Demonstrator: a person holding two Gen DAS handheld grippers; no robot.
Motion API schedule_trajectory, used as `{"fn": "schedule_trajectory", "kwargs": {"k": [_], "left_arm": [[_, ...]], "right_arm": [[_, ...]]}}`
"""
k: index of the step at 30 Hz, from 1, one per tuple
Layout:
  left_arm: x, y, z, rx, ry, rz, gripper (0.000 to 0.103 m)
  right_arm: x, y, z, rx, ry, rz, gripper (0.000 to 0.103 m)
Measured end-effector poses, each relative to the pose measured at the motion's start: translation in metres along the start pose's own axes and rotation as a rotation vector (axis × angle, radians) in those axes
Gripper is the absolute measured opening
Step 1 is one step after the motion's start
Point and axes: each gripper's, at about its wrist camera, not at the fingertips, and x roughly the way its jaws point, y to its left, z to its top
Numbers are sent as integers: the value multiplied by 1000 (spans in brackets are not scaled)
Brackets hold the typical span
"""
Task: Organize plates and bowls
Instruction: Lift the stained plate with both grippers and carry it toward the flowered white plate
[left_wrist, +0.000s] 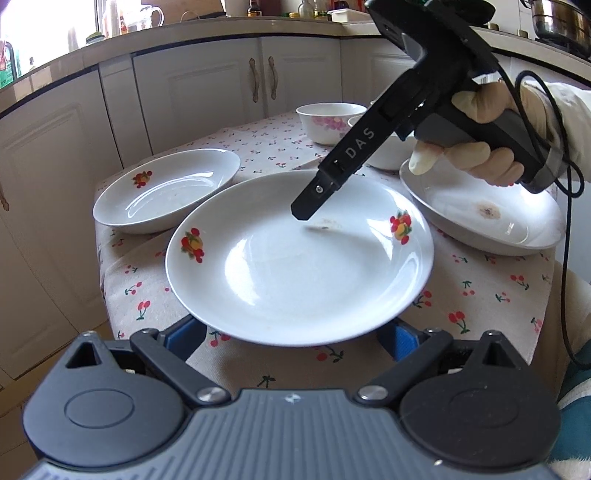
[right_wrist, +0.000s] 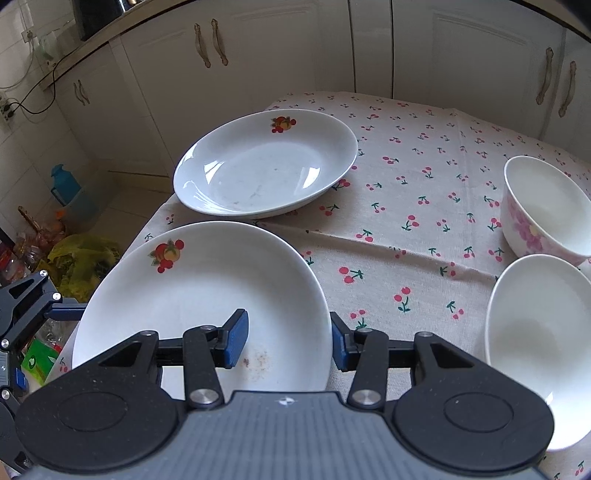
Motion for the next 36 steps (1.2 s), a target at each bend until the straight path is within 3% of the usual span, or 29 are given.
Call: {"fn": "schedule_trajectory", "kwargs": {"k": [3,8,16,24,36], "left_arm": [[0,0,-1,-3,-3,4,99],[-8,-4,-5,-5,8,49,100],[-47,-18,-14,-110,14,118,100],[-70,-62,5,-157,-58,137,102],[-42,-119,24,-132,-65,13,102]], "right_arm": [[2,2,1,-6,4,13,62],[-7,7,0,-13,-23,14,86],[-65,12,-16,-14,-144,-15,100],[-118,14,-59,-22,-243,-60,103],[-149,-34,-129,152,-253,-181,103]]}}
